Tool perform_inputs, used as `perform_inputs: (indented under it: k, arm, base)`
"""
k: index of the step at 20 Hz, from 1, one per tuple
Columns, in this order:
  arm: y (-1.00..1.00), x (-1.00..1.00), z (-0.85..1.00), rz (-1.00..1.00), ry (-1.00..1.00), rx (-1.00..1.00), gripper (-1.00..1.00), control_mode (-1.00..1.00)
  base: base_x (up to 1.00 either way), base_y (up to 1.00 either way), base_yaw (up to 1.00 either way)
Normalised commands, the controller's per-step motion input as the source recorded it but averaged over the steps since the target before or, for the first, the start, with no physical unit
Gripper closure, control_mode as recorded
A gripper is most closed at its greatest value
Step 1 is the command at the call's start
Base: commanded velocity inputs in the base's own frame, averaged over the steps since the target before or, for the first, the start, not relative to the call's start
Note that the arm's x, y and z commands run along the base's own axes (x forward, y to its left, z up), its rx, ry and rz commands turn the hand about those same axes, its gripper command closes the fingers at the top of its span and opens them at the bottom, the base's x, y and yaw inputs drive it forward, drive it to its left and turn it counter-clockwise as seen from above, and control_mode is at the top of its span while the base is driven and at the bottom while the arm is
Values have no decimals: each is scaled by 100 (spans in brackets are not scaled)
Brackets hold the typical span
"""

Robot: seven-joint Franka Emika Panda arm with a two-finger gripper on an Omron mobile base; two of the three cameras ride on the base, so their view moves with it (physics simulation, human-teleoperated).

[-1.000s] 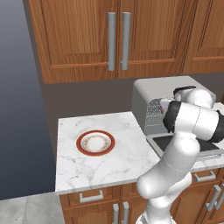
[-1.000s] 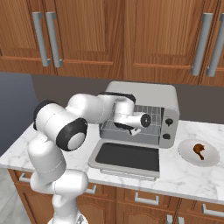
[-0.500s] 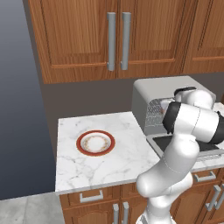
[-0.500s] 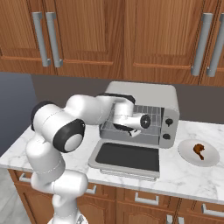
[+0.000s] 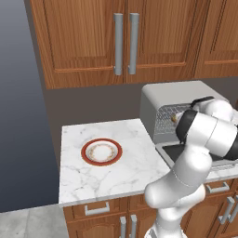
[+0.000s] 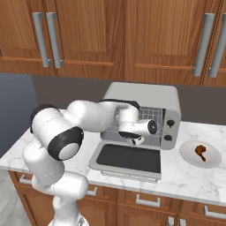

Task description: Open the toaster oven door. Place the bread on the bottom rack in the toaster oven and place the chicken drumstick on the top rack.

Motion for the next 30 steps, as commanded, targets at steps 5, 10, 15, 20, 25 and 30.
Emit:
perform_inputs:
  k: [5, 10, 15, 20, 25, 30]
  arm:
    - [-16, -77, -34, 12, 14, 0, 100, -100]
    - [-9, -97, -50, 12, 17, -1, 100, -100]
    - [0, -100, -71, 11, 17, -2, 100, -100]
    - [0, -100, -71, 10, 19, -4, 100, -100]
    - [-1, -100, -62, 11, 21, -6, 100, -100]
    - [-7, -92, -34, 11, 16, -5, 100, -100]
  base:
    - [0, 0, 0]
    - [0, 0, 0]
    - [0, 0, 0]
    - [0, 0, 0]
    - [0, 0, 0]
    - [0, 0, 0]
